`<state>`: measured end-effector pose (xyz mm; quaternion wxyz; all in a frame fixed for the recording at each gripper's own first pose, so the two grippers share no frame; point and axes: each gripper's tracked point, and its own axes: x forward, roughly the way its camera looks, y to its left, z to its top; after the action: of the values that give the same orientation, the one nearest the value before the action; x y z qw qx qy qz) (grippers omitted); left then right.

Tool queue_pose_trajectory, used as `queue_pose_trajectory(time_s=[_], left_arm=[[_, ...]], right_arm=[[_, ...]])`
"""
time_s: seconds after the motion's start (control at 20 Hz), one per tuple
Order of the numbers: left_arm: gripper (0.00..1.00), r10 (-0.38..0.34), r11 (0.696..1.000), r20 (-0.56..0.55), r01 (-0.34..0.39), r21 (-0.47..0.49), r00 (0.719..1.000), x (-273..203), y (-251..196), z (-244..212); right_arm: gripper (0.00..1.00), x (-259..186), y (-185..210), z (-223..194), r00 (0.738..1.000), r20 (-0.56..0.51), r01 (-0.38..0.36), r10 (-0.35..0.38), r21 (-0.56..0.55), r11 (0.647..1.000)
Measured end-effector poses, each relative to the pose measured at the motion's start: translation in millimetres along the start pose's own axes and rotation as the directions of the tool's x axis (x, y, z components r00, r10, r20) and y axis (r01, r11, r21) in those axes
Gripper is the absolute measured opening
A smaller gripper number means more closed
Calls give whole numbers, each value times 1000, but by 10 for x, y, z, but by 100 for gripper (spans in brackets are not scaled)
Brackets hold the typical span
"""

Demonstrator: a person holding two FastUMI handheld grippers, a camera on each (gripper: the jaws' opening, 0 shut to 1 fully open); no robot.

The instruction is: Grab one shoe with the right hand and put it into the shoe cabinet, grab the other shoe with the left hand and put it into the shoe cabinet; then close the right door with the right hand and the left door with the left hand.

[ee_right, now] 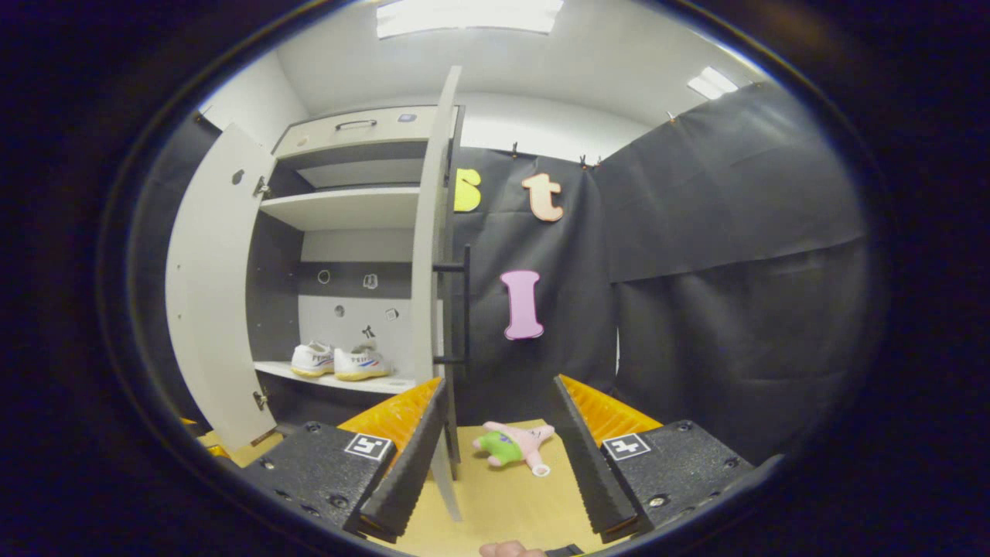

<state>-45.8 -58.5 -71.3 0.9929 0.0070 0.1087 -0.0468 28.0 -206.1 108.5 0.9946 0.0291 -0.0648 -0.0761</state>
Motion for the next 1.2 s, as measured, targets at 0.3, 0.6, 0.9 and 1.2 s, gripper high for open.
queue_pose_trajectory(time_s=[0.3,0.6,0.9,1.2], left_arm=[[87,-2,1000,-21,2,11,1000,35,3,-40],[87,-12,1000,-34,13,9,999,55,-31,-74],[87,-27,1000,-61,27,-6,998,91,-71,-131],[87,-46,999,-52,45,-19,998,117,-122,-120]], right_arm=[[86,582,-115,298,1000,2,11,-11,21,1000],[87,972,-210,292,999,-32,43,-40,71,997],[85,1092,-220,295,998,-53,39,-37,26,999],[84,1084,-79,293,998,-61,9,-8,5,1000]])
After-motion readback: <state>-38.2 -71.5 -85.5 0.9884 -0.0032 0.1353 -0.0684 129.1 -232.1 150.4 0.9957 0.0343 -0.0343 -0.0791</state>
